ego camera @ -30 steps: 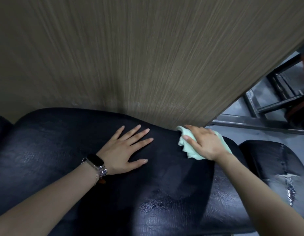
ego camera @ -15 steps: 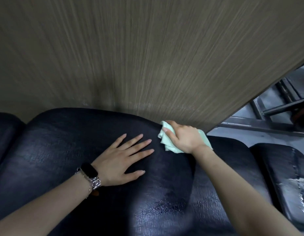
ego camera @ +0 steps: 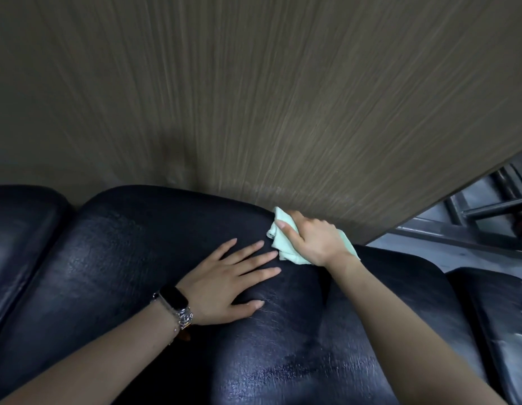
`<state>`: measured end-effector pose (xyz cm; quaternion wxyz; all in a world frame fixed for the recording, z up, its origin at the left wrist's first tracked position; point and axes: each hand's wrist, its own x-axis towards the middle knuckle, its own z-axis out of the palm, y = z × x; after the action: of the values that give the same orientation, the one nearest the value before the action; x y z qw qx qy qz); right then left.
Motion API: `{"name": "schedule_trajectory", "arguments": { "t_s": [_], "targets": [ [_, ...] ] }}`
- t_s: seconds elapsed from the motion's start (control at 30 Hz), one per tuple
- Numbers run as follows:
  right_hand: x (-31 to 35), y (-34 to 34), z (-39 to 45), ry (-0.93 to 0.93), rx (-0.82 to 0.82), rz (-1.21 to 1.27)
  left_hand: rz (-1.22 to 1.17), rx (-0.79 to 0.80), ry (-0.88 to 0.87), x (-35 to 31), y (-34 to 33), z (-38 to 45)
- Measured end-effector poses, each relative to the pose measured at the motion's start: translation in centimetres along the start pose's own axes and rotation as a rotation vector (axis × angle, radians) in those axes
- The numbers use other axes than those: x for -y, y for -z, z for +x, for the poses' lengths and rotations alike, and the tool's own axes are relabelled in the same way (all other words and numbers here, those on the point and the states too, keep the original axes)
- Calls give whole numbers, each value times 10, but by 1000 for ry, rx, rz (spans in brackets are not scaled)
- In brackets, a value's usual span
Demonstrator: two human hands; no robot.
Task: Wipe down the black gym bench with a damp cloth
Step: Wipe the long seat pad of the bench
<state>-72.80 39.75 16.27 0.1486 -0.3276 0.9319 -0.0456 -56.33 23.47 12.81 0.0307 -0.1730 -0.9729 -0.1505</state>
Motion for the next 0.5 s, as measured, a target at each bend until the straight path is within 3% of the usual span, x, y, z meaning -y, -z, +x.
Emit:
{"name": "schedule_trajectory", "arguments": {
  "t_s": [0.3,0.5],
  "targets": [
    [-58,9,-40,2,-4,-35,3,-10,14,-1,-1,1],
    [-50,7,-41,-54,-24,-41,39,-3,3,-2,-1,0]
  ]
}}
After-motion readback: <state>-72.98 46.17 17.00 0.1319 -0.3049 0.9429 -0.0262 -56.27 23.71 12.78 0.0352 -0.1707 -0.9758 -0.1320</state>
